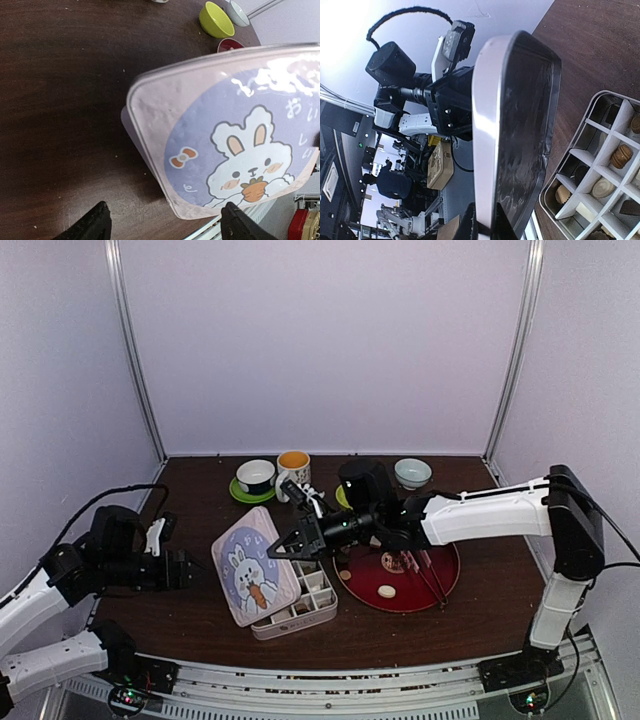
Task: Pack the chocolate
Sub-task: Place the box lid on the packing box.
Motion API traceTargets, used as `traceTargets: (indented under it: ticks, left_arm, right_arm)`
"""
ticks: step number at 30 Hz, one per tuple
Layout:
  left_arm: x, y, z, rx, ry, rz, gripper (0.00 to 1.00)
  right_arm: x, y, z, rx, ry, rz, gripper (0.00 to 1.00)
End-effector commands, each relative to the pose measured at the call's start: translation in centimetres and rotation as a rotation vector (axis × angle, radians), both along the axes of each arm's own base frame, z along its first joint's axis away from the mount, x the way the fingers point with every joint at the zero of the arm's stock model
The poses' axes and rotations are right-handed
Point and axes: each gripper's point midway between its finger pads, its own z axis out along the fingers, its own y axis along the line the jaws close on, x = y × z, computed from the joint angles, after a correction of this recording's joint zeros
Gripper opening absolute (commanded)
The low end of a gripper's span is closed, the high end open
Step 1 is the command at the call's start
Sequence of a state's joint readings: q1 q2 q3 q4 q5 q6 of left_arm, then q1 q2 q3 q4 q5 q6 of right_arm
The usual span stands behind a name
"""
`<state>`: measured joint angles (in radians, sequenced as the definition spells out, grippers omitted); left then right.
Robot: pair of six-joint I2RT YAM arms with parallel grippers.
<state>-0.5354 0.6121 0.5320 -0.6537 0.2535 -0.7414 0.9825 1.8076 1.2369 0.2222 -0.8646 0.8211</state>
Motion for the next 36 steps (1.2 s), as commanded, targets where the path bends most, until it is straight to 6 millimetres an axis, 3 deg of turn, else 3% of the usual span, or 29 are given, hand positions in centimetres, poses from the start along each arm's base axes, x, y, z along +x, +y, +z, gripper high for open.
traceTargets:
  ticks: [1,5,10,14,23,30,36]
  left_arm:
    - [0.8,-2.6,0.8,-0.128,-0.047,-0.085,0.77]
    - [0.8,-3.3,-1.0,-0.124,-0.007,-0.115,0.75]
    - [1.4,-4.1,-2.1,-0.151,-0.012,-0.128,0.71]
    - [1.6,-4.9,-2.7,-0.171,0.005,-0.159,0.69]
    - [1.4,-6.0,-1.5,-0.228,-0.059,-0.231,0.73]
    - [1.2,-4.8,-1.4,-0.186,-0.092,-0.201,0.76]
    - [0.9,-4.4,-3.8,-0.151,-0.02,-0.18,0.73]
  right_arm:
    - [2.1,-0.3,0.0,0.06,0.083,-0.014,0.04]
    - [3.9,-1.3,-1.5,0.059,0.159,-0.038,0.06]
    - [4.8,-2.1,-2.6,0.059,0.201,-0.043,0.07]
    - [4.6,-2.2,-3.3,0.045,0.222,-0.033,0.08]
    - [3.7,-2.9,-5.0,0.032,0.281,-0.017,0.09]
    - [2.9,-3.8,-5.6,0.019,0.287,-0.015,0.11]
    - [4.0,-3.7,-6.2,-0.002,0.265,-0.028,0.1]
